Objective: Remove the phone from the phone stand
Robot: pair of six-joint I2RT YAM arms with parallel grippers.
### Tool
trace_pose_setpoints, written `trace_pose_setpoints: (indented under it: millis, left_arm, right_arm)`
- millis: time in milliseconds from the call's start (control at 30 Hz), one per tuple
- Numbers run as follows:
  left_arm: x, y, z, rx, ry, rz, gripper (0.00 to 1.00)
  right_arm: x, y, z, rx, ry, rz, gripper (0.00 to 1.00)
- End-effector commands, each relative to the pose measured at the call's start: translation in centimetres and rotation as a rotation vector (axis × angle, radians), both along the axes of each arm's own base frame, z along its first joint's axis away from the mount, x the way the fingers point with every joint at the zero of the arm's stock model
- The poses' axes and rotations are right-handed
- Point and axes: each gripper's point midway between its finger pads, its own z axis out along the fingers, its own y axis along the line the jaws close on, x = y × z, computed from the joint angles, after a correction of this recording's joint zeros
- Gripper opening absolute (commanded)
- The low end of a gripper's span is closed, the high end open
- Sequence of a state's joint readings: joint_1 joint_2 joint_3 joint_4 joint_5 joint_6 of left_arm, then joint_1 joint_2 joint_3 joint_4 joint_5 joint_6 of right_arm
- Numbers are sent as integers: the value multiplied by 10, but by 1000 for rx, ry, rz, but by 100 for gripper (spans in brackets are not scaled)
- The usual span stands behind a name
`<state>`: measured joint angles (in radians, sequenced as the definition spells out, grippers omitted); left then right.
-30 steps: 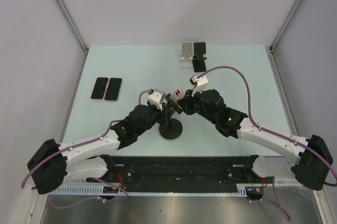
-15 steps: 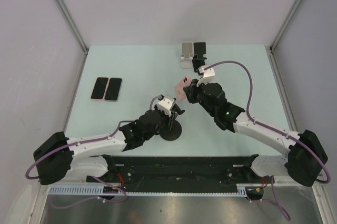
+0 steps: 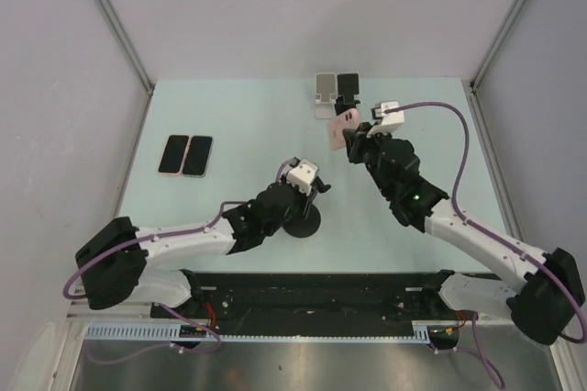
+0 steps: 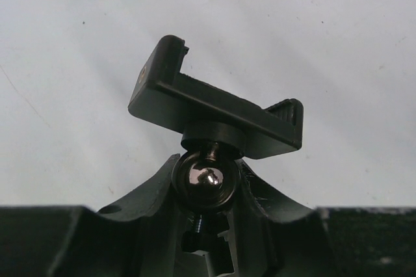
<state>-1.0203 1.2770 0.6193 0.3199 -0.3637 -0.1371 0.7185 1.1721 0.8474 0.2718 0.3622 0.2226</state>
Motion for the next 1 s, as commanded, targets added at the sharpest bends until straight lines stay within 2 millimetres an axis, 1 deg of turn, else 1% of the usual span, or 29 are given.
trace_pose_setpoints:
  millis: [0, 33, 67, 100, 133, 167, 200, 233, 267, 300, 333, 367, 433, 467, 500, 533, 567, 633, 667, 700, 733, 767, 800, 833, 867, 933, 967]
  left_arm:
    - [26, -27, 36, -28, -95, -14, 0]
    - [28, -32, 41, -38, -104, -19, 0]
    - [32, -40, 51, -55, -119, -28, 0]
    - [35, -45, 46, -38, -118, -36, 0]
    - [38, -49, 48, -40, -121, -41, 0]
    - [41, -56, 55, -51, -130, -45, 0]
    - [45, -60, 48, -42, -118, -56, 1]
    - [48, -64, 48, -48, -115, -61, 0]
    - [50, -69, 52, -59, -114, -68, 0]
    - [52, -71, 47, -58, -103, -73, 0]
    - [54, -73, 48, -61, -104, -73, 0]
    - [55, -74, 50, -65, -105, -69, 3]
    - [56, -72, 50, -64, -107, -60, 13]
    - [56, -71, 53, -69, -112, -57, 28]
    - [56, -69, 53, -70, -112, -52, 37]
    - [55, -66, 50, -62, -111, -48, 43]
    - [54, -63, 54, -69, -117, -45, 53]
    - [52, -56, 53, -63, -120, -34, 62]
    - [50, -52, 61, -76, -130, -27, 70]
    - [49, -49, 64, -82, -135, -24, 75]
    - [48, -45, 64, -79, -140, -16, 83]
    - [45, -41, 76, -94, -161, -14, 86]
    - [45, -37, 80, -97, -172, -7, 90]
    - [43, -33, 81, -90, -179, -5, 96]
    - [40, -28, 93, -98, -208, 7, 98]
    - [37, -21, 99, -84, -234, 10, 100]
    - [34, -16, 112, -93, -264, 15, 100]
  right_arm:
    - [-17, -39, 78, 48, -162, -89, 0]
    - [-21, -45, 74, 19, -149, -96, 0]
    - [-28, -53, 82, 28, -164, -109, 0]
    - [-31, -58, 81, 21, -160, -114, 0]
    - [-35, -62, 78, 5, -147, -118, 0]
    - [-38, -66, 78, 4, -146, -124, 0]
    - [-44, -73, 83, 15, -155, -129, 0]
    - [-46, -76, 77, 0, -140, -134, 0]
    - [-49, -81, 77, -3, -138, -143, 0]
    - [-53, -85, 80, 5, -145, -148, 0]
    - [-56, -89, 74, -8, -132, -154, 0]
    - [-57, -92, 73, -10, -129, -163, 0]
    - [-63, -98, 69, -22, -116, -168, 0]
    - [-64, -100, 69, -22, -114, -169, 0]
    - [-66, -102, 68, -25, -109, -169, 0]
    - [-69, -103, 70, -16, -113, -166, 0]
    - [-70, -104, 71, -12, -115, -165, 0]
    - [-74, -104, 76, 3, -126, -152, 0]
    - [-75, -104, 78, 11, -130, -148, 0]
    - [-76, -103, 80, 25, -136, -142, 0]
    - [-78, -103, 82, 31, -142, -133, 0]
    - [-78, -102, 84, 37, -146, -128, 0]
    - [-79, -102, 87, 44, -151, -125, 0]
    - [-80, -101, 88, 50, -153, -115, 0]
    - [-80, -100, 91, 54, -158, -110, 0]
    - [-83, -98, 98, 68, -163, -90, 0]
    - [-83, -96, 98, 68, -160, -84, 0]
